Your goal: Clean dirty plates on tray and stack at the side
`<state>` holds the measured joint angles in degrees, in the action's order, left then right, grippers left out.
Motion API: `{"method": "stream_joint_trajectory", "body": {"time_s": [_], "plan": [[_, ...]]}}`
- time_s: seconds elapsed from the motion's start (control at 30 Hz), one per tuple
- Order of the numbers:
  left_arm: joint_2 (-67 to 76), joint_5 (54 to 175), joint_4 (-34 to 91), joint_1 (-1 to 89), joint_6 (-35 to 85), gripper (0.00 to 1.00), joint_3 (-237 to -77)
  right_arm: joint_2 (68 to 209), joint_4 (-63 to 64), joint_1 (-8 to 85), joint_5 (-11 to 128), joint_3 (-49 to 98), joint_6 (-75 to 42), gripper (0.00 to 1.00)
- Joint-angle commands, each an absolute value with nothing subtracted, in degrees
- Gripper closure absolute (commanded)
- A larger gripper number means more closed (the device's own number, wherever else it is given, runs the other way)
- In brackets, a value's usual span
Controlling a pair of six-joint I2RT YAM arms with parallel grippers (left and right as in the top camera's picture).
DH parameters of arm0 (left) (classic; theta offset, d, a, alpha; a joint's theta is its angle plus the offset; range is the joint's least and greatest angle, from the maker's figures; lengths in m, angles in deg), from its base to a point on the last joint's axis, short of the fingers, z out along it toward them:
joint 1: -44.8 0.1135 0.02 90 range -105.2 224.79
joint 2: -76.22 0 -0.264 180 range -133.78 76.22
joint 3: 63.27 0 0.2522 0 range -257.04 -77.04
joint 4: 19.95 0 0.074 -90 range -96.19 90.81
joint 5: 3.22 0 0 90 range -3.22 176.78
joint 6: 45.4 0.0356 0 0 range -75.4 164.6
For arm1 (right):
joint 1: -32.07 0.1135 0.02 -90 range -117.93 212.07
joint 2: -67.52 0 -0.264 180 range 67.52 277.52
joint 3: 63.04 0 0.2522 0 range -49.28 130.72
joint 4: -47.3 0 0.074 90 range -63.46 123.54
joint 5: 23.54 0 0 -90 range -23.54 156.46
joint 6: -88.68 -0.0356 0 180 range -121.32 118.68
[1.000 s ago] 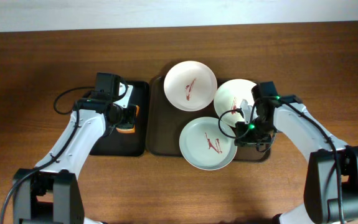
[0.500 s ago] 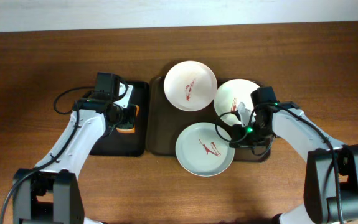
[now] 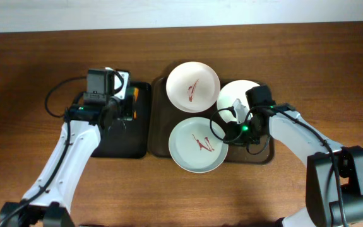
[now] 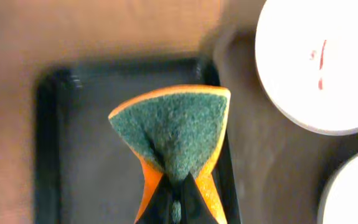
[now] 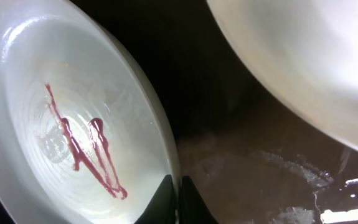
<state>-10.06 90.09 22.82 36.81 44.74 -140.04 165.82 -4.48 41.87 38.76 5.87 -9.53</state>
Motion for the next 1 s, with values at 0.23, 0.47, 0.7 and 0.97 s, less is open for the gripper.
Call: {"method": "stream_joint_trajectory", "body": {"time_s": [0.23,0.47,0.7,0.97], "plan": [[-1.63,82.85,9.45,36.59,46.34,1.00,-140.41,165.62,-1.61,42.24,40.14,5.57,-10.89,0.96],[-1.58,82.85,9.82,36.59,46.34,1.00,-140.41,165.62,-1.50,42.24,40.14,5.57,-10.89,0.96],[-1.60,82.85,9.88,36.59,46.34,1.00,-140.41,165.62,-1.50,42.24,40.14,5.57,-10.89,0.96],[-1.58,82.85,9.84,36.59,46.34,1.00,-140.41,165.62,-1.50,42.24,40.16,5.57,-10.86,0.96]]}}
